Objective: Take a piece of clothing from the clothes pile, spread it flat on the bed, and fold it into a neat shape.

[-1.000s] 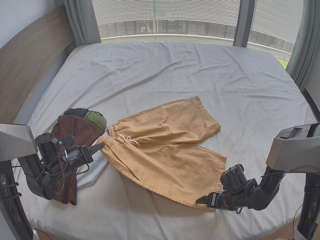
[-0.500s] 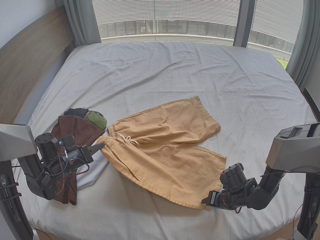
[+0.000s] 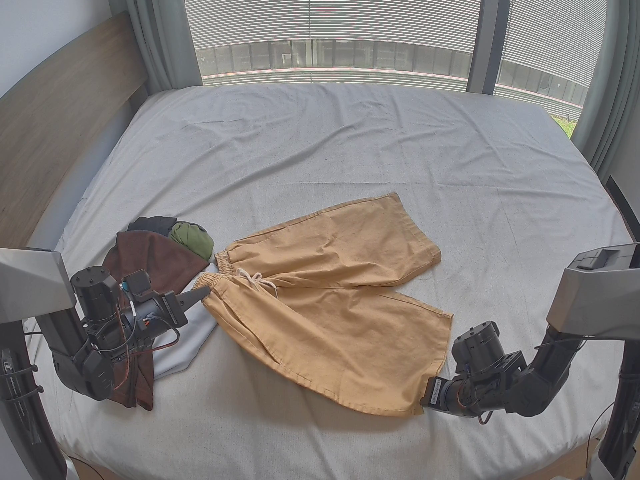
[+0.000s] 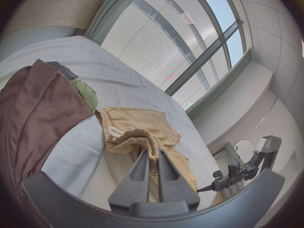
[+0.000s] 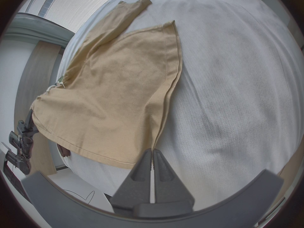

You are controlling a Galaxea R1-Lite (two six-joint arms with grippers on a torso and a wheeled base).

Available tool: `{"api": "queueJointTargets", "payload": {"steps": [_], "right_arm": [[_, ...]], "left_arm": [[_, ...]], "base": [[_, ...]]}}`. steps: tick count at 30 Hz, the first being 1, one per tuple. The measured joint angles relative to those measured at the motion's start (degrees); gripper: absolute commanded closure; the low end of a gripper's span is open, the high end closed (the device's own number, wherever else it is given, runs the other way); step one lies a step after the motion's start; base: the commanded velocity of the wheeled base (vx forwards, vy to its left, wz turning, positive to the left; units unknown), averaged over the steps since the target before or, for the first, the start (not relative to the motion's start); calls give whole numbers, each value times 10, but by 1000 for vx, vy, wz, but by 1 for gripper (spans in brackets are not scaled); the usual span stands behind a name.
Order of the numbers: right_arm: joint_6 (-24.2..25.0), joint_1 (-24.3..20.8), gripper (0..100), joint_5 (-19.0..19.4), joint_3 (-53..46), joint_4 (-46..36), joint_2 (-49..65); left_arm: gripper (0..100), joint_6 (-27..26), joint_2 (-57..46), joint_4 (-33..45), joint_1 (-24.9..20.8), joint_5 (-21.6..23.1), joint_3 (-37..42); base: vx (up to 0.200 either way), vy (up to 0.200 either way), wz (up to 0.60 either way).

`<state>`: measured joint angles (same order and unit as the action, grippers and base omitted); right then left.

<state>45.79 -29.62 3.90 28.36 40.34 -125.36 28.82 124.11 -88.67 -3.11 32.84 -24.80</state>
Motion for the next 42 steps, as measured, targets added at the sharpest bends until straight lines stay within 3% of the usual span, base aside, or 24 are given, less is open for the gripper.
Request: {"api": "queueJointTargets", "payload": {"steps": [22,42], "right_arm": [[-2,51,100,39,-2,-2,151],[-1,103,100,78,33,-3,154]], "left_arm": [[100,0,6,0,-3,0,-1],[100,0,25,0,-23,-16,-23]], "base": [[0,0,0],[0,0,0]]}}
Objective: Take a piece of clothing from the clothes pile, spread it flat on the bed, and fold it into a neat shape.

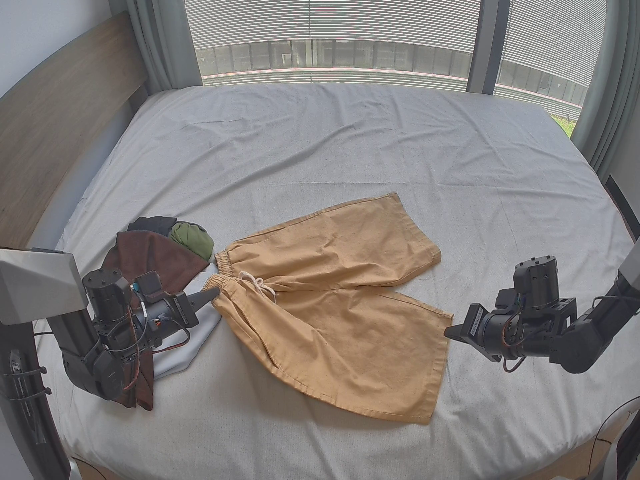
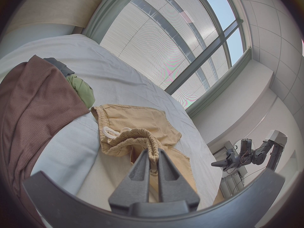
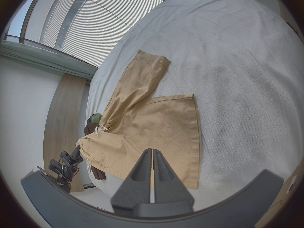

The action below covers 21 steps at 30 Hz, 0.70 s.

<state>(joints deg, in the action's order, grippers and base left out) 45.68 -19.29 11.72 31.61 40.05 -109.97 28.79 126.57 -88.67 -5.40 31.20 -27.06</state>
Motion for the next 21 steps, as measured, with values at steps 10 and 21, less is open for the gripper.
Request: {"api": "queueJointTargets", "payload": {"steps": [10,21], "right_arm": [[-112,38,100,22,-13,19,-75],[-309,158,0,205,15,-42,-77]], "left_arm": [[100,0,4,0,-1,0,3],[100,1,11,0,2,-3,6]], "base": [[0,0,0],[0,0,0]]}}
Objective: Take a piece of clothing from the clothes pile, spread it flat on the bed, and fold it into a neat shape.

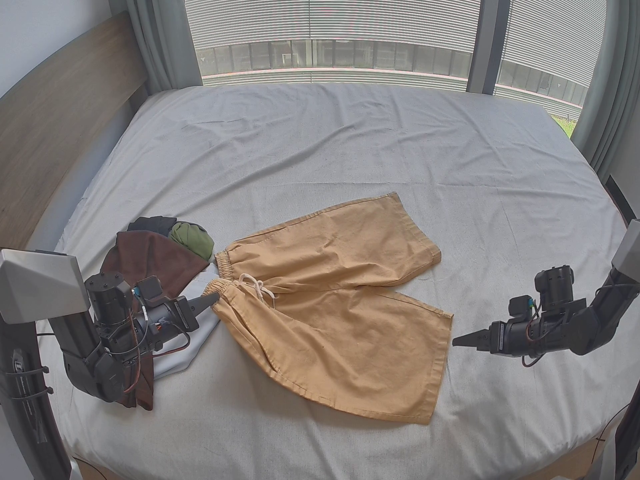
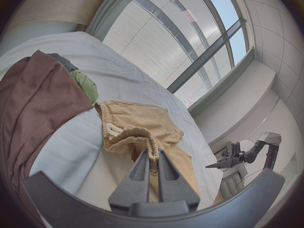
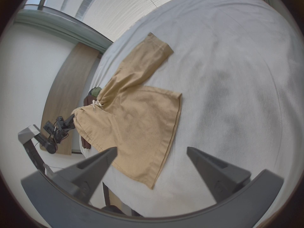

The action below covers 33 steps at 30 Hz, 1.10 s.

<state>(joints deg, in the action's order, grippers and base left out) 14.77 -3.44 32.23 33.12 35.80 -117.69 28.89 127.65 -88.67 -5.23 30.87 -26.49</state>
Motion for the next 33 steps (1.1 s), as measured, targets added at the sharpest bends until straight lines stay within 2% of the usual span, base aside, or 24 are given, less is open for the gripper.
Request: {"api": "queueJointTargets", "payload": {"steps": [3,4,8,10,14,18,29,33], "right_arm": [[-47,17,0,25,11,-14,-3],[-97,23,0,35,15,-31,-14],[-151,28,0,49,18,-50,-42],[-170,24,0,75,19,-60,-68],[-171,4,0,98,17,-68,-93],[-163,-23,0,104,13,-70,-104],[-131,-74,0,103,27,-71,-113],[-123,-84,0,81,33,-87,-113]], "left_arm": [[100,0,3,0,0,0,-1],[100,0,6,0,1,0,-2],[100,0,9,0,1,0,-3],[100,0,11,0,1,0,-4],[100,1,14,0,2,0,-6],[100,0,18,0,2,0,-8],[100,0,19,0,2,0,-10],[100,0,18,0,2,0,-10]], "base": [[0,0,0],[0,0,0],[0,0,0],[0,0,0],[0,0,0],[0,0,0],[0,0,0],[0,0,0]]}}
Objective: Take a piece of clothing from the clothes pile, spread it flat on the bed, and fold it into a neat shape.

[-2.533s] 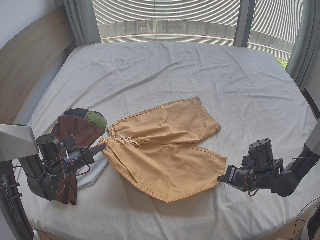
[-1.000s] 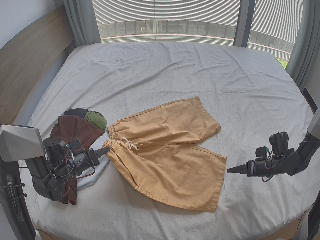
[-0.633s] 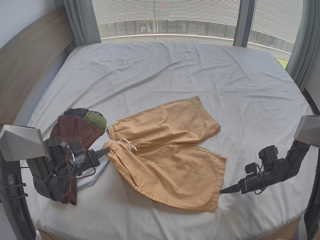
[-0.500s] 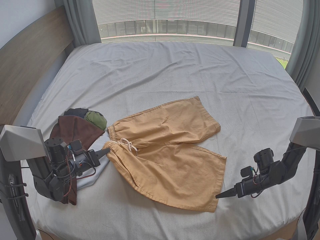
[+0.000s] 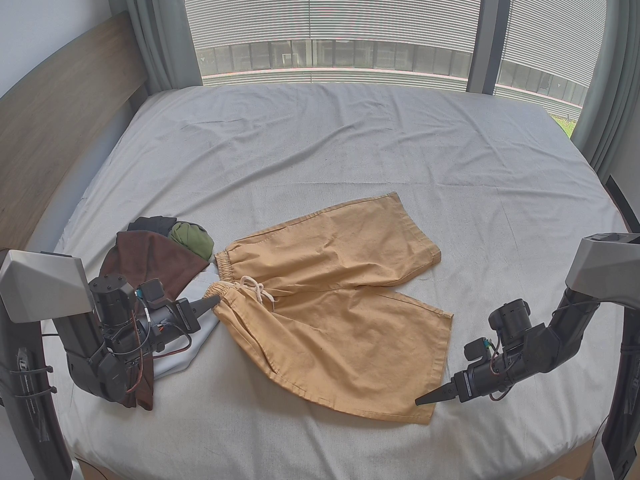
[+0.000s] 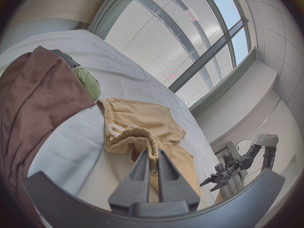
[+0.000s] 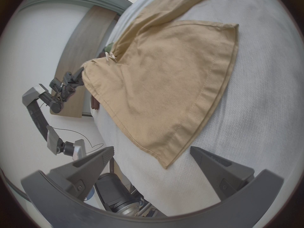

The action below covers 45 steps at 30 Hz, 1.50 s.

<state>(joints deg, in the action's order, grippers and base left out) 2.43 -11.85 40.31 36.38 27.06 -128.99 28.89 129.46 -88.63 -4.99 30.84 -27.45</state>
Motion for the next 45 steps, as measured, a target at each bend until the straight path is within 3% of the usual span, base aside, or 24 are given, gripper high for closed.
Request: {"api": "queueJointTargets", "payload": {"steps": [9,44,45], "right_arm": [[7,-23,0,-89,25,-51,4],[35,-69,0,-88,29,-53,7],[36,-70,100,-88,28,-53,7]], "left_arm": [[100,0,-6,0,0,0,1],[100,1,-21,0,2,0,0],[100,1,-21,0,2,0,0]], "base": [[0,0,0],[0,0,0],[0,0,0]]}}
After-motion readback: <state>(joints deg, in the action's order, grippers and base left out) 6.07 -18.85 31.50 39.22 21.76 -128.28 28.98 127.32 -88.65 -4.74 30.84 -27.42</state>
